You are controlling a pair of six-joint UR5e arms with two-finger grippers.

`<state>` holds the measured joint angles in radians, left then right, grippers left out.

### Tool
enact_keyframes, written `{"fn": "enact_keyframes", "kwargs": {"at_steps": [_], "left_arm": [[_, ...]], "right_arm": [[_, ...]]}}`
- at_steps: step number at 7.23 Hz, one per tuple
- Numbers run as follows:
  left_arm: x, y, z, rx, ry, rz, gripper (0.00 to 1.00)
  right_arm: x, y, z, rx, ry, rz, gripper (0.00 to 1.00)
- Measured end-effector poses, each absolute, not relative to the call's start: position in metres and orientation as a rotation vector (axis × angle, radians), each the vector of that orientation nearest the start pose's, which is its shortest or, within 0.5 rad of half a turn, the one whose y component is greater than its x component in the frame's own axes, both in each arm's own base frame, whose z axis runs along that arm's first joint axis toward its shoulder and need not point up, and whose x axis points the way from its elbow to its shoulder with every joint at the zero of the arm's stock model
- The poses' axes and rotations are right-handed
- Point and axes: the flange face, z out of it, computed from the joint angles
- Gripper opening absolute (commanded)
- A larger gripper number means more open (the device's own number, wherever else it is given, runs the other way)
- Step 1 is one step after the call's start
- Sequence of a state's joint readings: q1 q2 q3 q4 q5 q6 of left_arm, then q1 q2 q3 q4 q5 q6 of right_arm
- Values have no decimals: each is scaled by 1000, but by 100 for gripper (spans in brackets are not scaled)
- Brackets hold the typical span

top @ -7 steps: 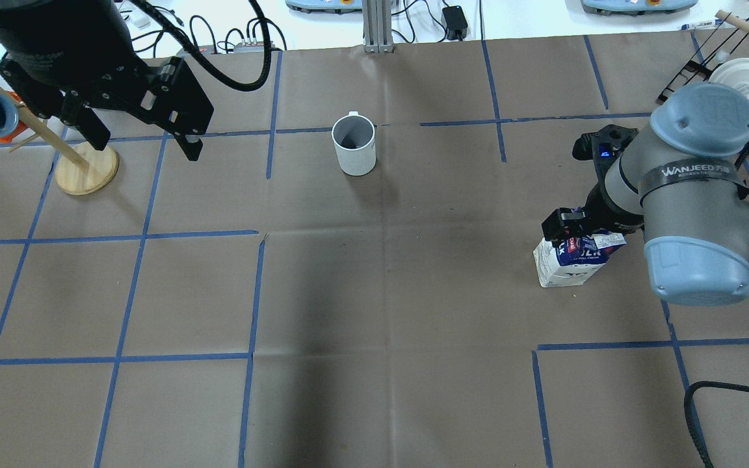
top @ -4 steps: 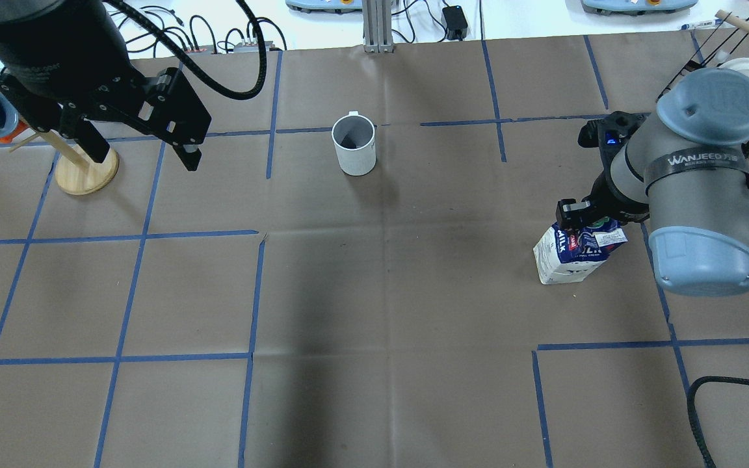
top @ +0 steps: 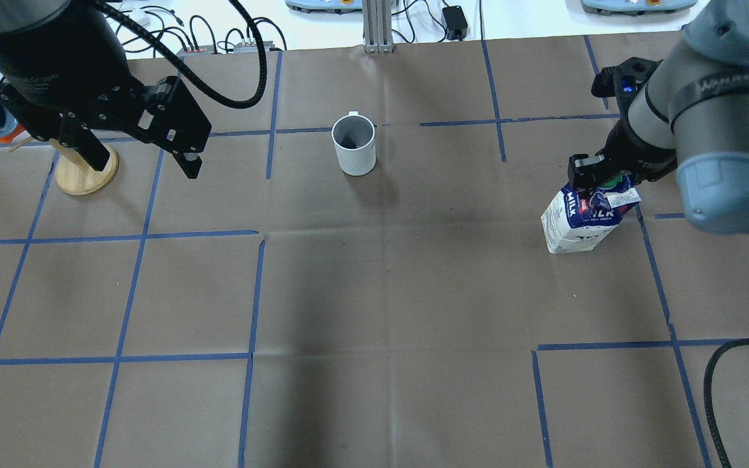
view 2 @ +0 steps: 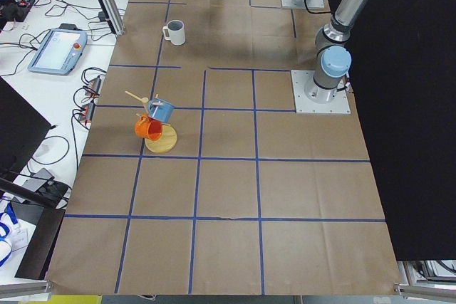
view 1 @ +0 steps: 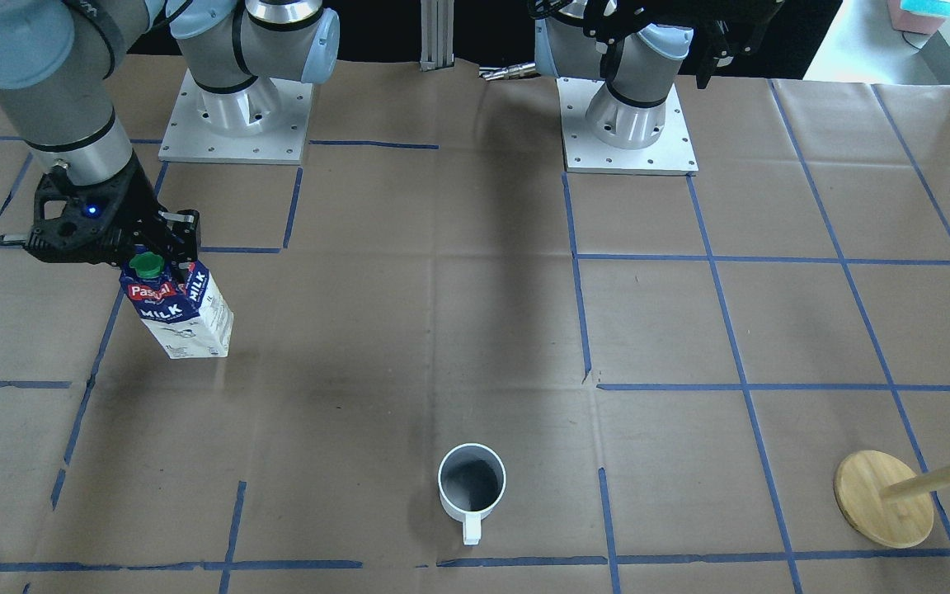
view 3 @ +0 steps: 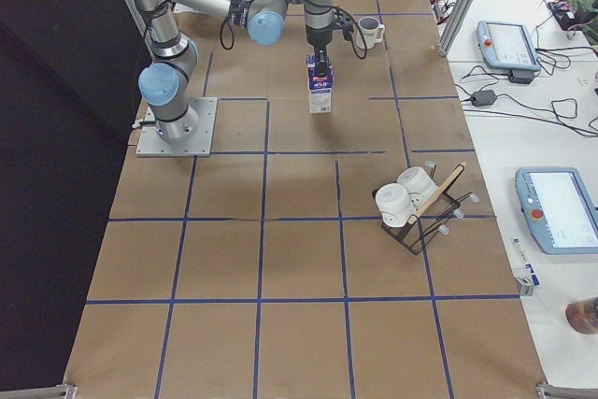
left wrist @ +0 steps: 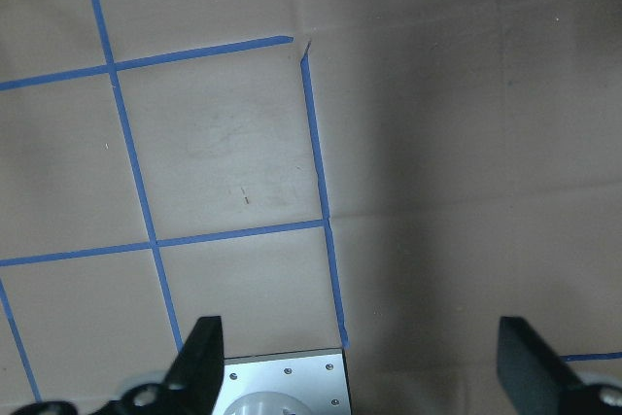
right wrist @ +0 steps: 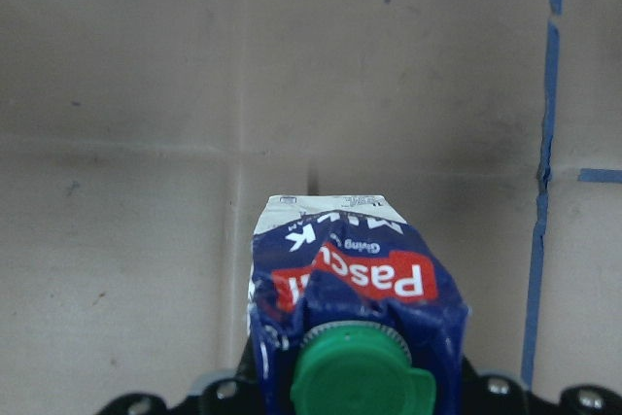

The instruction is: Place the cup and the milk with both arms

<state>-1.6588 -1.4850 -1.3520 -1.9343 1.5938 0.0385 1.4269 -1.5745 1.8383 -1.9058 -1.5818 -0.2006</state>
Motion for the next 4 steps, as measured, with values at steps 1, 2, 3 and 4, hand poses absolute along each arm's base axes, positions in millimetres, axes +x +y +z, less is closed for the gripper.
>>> {"fn": "enact_keyframes", "kwargs": {"at_steps": [1,2,3,4], "left_arm": [[-168,-413,596,182,3110,95,100],[-167,-410,594,174,3110,98,100],[-167,-409,593,170,3110,100,100],[-166,-409,592,169,3110,105,100]], "right_arm": [[68,-519,411,-78,3158,-65,57],[90,-544,421,-72,3156,-52,57],[127,-575,425,-63,3154,-57,57],[172,-608,424,-50,3152,-67,57]]}}
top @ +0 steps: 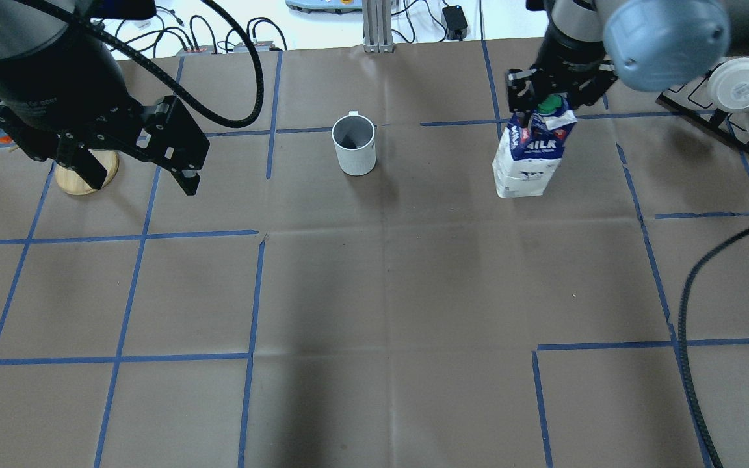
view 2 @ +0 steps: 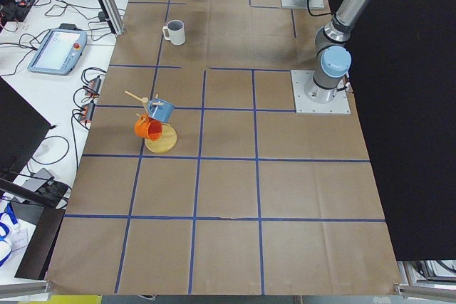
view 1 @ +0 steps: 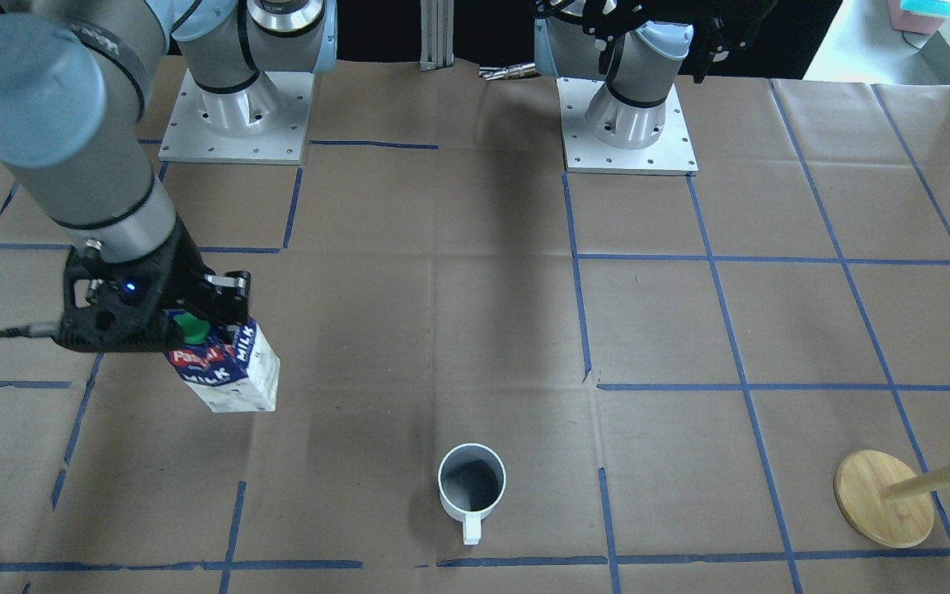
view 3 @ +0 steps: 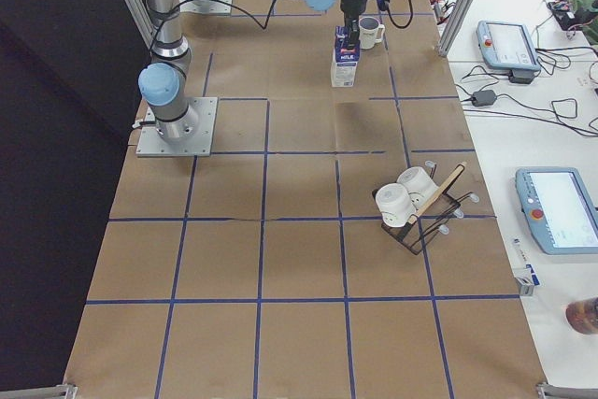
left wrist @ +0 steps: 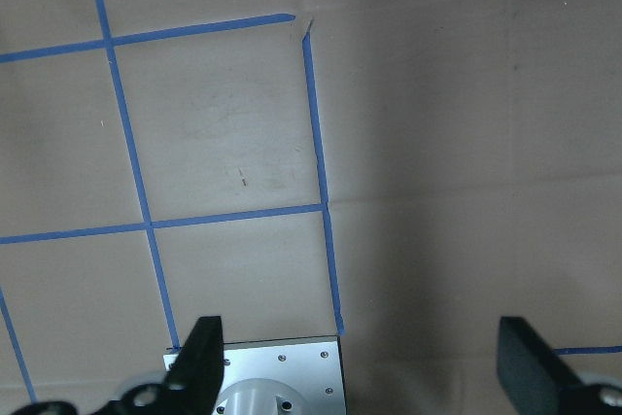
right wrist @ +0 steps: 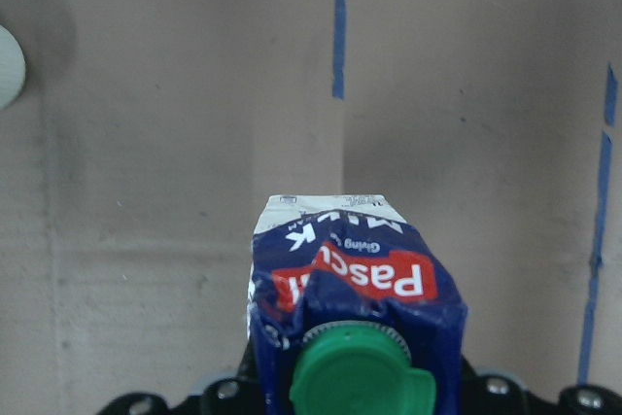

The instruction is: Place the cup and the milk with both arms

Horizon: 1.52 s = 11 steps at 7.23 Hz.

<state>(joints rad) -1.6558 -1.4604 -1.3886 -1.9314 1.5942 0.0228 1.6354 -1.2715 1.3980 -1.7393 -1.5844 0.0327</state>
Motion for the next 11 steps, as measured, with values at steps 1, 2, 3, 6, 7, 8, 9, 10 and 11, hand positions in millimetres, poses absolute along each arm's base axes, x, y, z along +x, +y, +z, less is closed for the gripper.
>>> {"fn": "enact_keyframes", "kwargs": {"at_steps": [1,2,3,6,7,8,9,10,11], "left_arm": [[-166,-408,591,169,3109,108,100],[-166,-408,591,169,3109,109,100],[-166,-407,591,170,3108,109,100],[-166,-405,589,171,3108,116,100],[-166,-405,588,171,3108,118,100],[-166,-405,588,171,3108,118,100],[-166,-405,587,171,3108,120,100],[-166,-405,587,171,3108,120,100],[-166,-405,588,171,3108,119,100]], "right_arm": [[214,-639,418,-45,3151,-70,57],[249,-665,408,-23,3149,-69,57],[282,-682,396,4,3147,-74,56],[339,-694,354,-15,3151,-38,56],[343,-694,350,-20,3152,-31,56],[344,-694,347,-22,3152,-25,61],[344,-694,345,-19,3152,-22,84],[343,-696,341,-13,3153,-19,100],[340,-699,338,-5,3152,-26,100]]}}
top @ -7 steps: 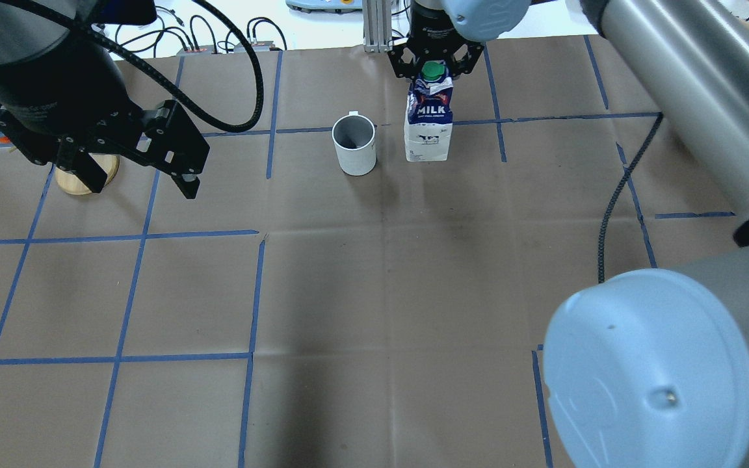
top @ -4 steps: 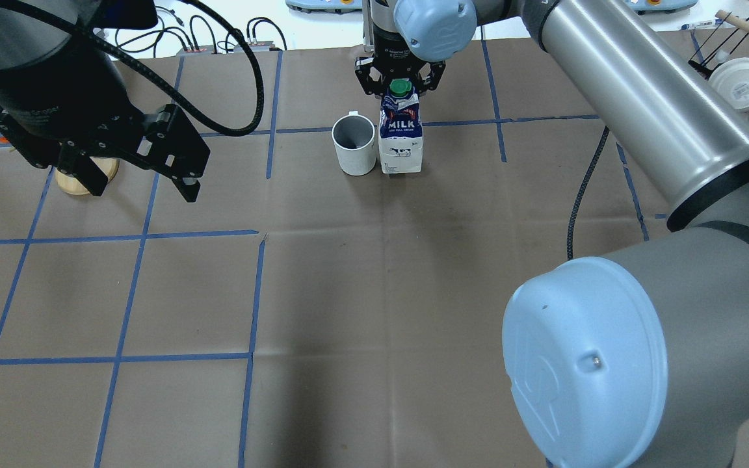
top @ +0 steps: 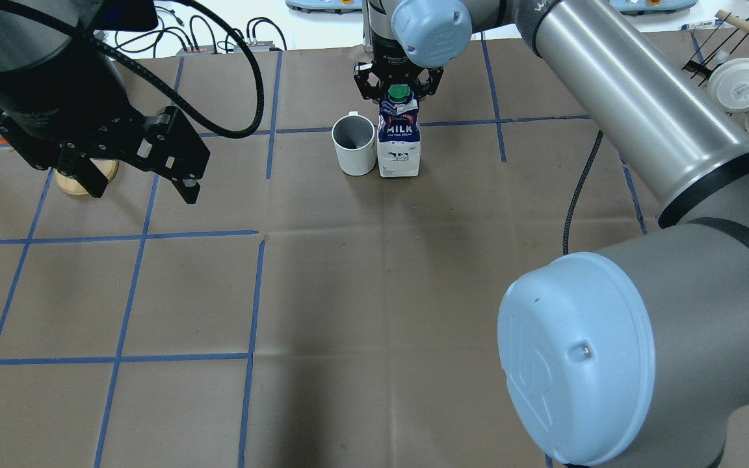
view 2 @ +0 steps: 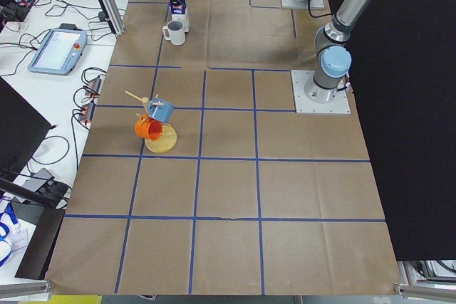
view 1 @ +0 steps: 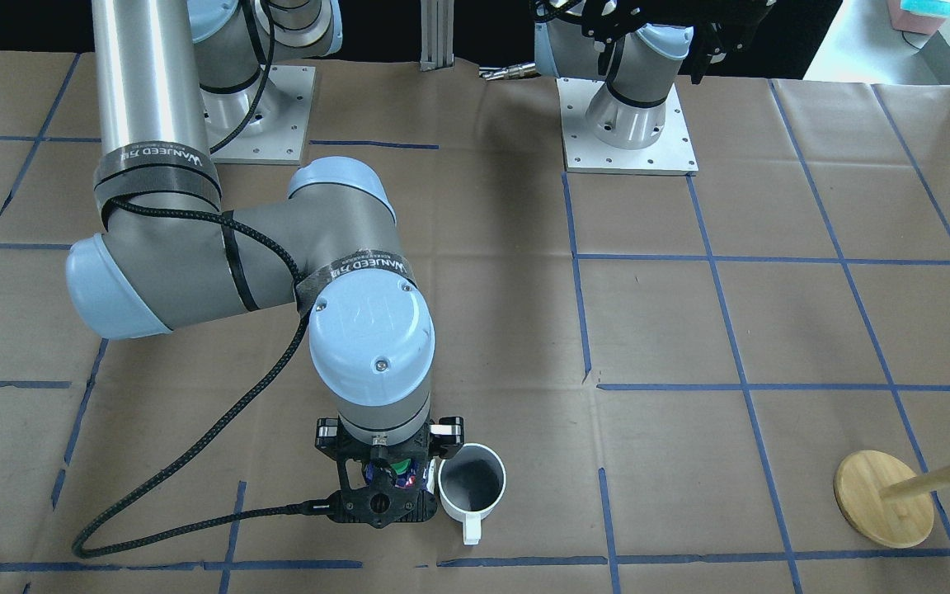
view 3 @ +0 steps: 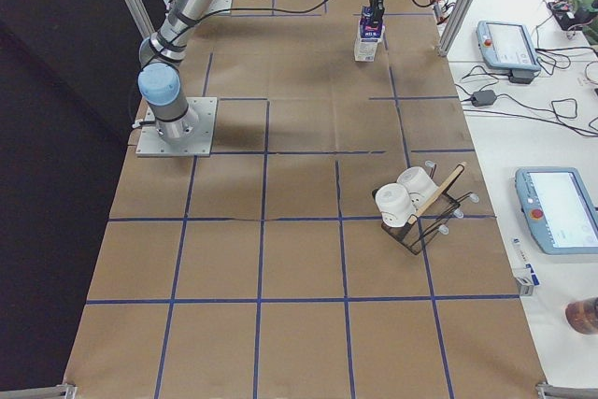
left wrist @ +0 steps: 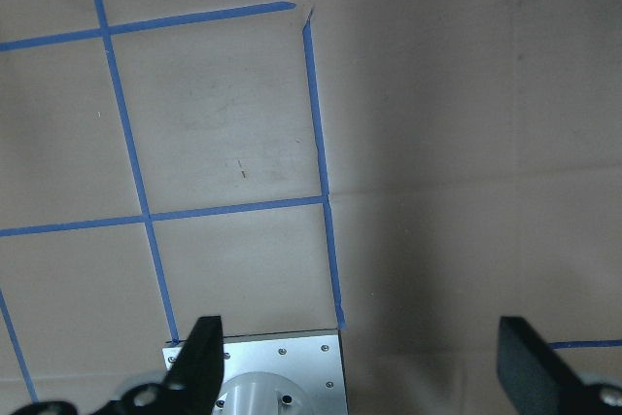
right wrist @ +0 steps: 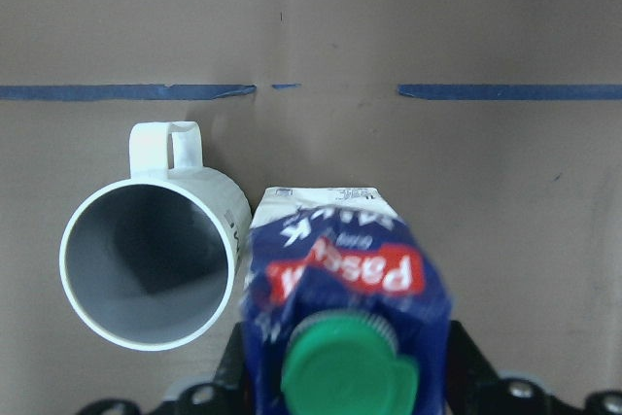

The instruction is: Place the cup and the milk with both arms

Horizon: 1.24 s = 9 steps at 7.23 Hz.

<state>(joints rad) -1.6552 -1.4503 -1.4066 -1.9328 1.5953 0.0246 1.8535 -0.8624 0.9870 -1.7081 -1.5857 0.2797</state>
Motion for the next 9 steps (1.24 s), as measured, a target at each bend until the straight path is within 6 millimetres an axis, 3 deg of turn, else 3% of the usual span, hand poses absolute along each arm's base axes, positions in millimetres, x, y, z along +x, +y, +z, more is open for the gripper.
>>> {"fn": "enact_keyframes", "kwargs": {"at_steps": [2,4,6,7,9], "left_arm": [[-165,-401,587,170,3108,119,100],[-164,-398,586,169,3108,118,100],[-164,-396,587,170,3108,116,100],[-164,-396,587,171,3108,115,100],[-164,-396,587,171,3108,114,100]], "right_arm": [[331,-703,344,13,3153,-47,100],[322,-693,370,17,3155,-49,100],[299,-649,418,-18,3167,16,100],[272,-623,435,-46,3168,32,100],[201,-561,462,-69,3159,31,100]]}}
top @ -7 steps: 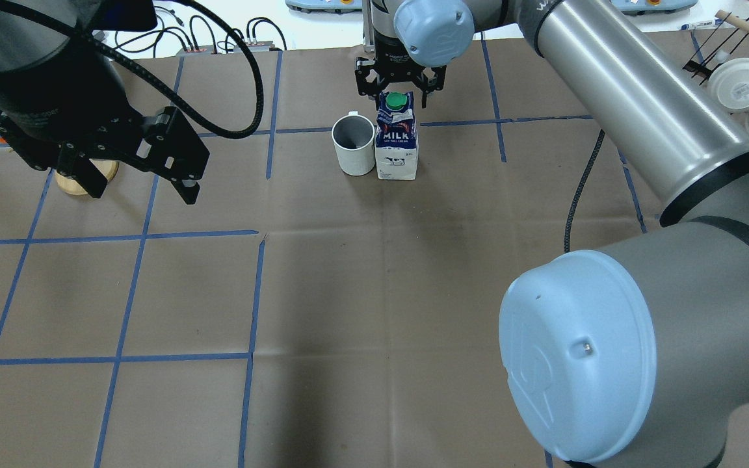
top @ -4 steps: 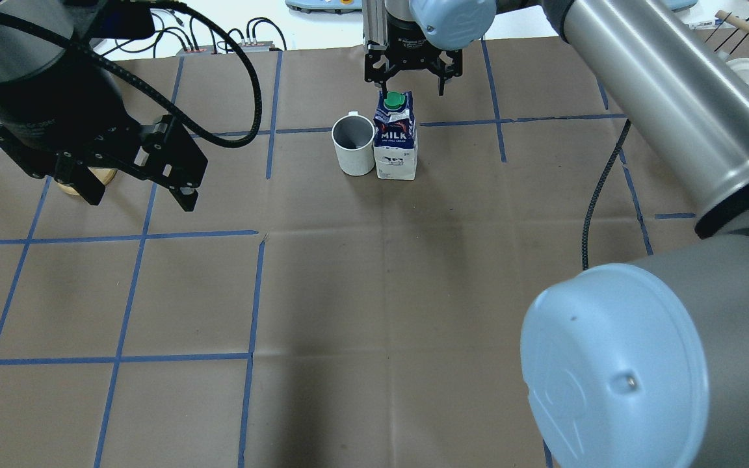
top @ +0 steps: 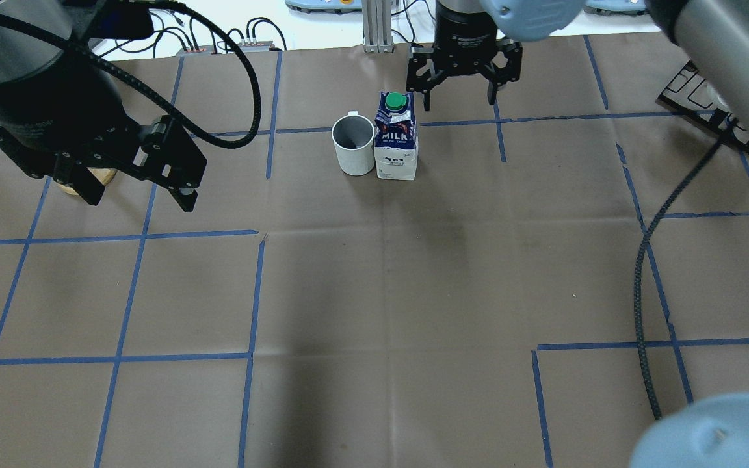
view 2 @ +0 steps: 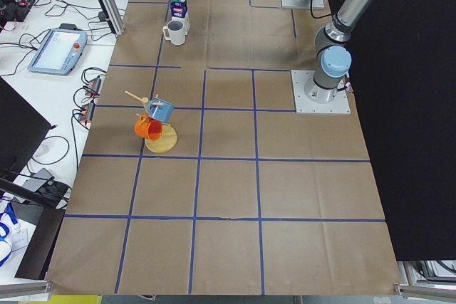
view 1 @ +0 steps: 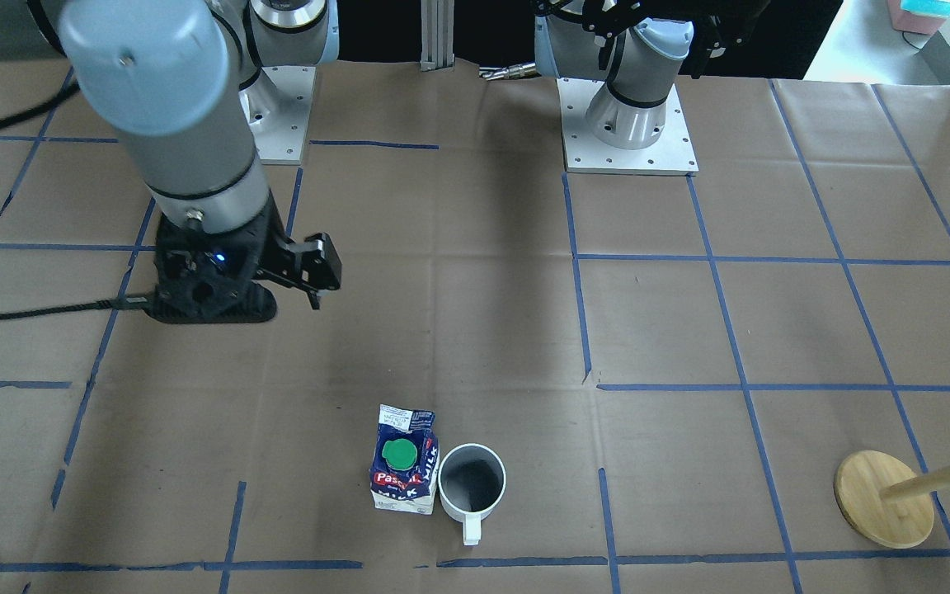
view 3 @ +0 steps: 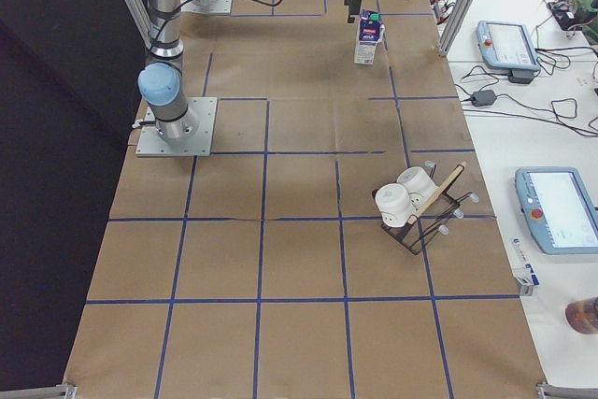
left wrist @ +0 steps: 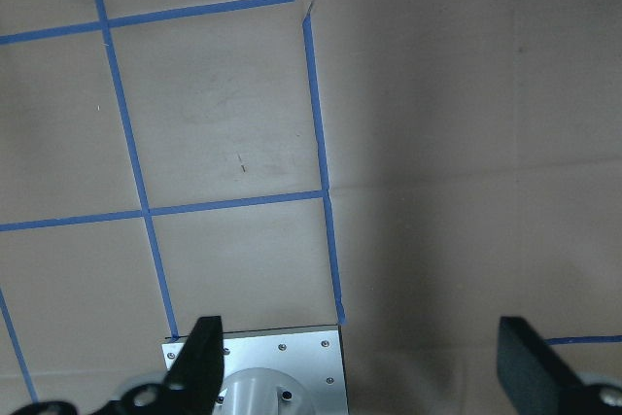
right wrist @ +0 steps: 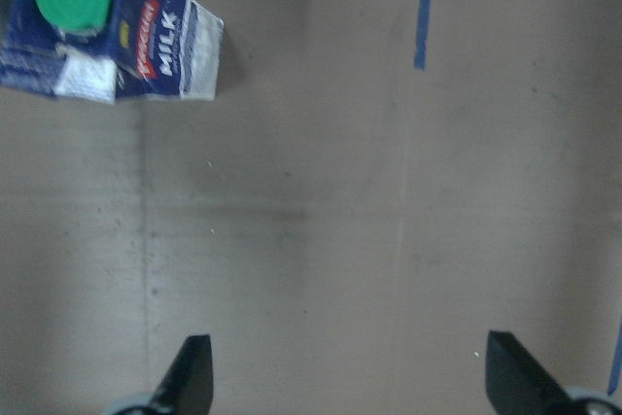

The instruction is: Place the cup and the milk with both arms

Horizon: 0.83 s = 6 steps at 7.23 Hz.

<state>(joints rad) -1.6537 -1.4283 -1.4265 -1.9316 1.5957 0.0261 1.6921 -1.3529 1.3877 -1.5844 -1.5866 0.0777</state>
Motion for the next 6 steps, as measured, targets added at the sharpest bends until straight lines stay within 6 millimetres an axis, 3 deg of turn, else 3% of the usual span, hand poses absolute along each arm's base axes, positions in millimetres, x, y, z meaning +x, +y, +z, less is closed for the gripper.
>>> {"fn": "enact_keyframes", "kwargs": {"at_steps": [2,3,6], "left_arm": [[-164,-395,588,172,3107,114,100],[-164,-395,588,173,3107,113,100],[-162,-391,590,170,3107,110,100]], "right_arm": [[157,-495,471,-41,3153,-22,100],[146,-477,472,-26,3155,-84,100],[135,-465,472,2,3155,-144,100]]}}
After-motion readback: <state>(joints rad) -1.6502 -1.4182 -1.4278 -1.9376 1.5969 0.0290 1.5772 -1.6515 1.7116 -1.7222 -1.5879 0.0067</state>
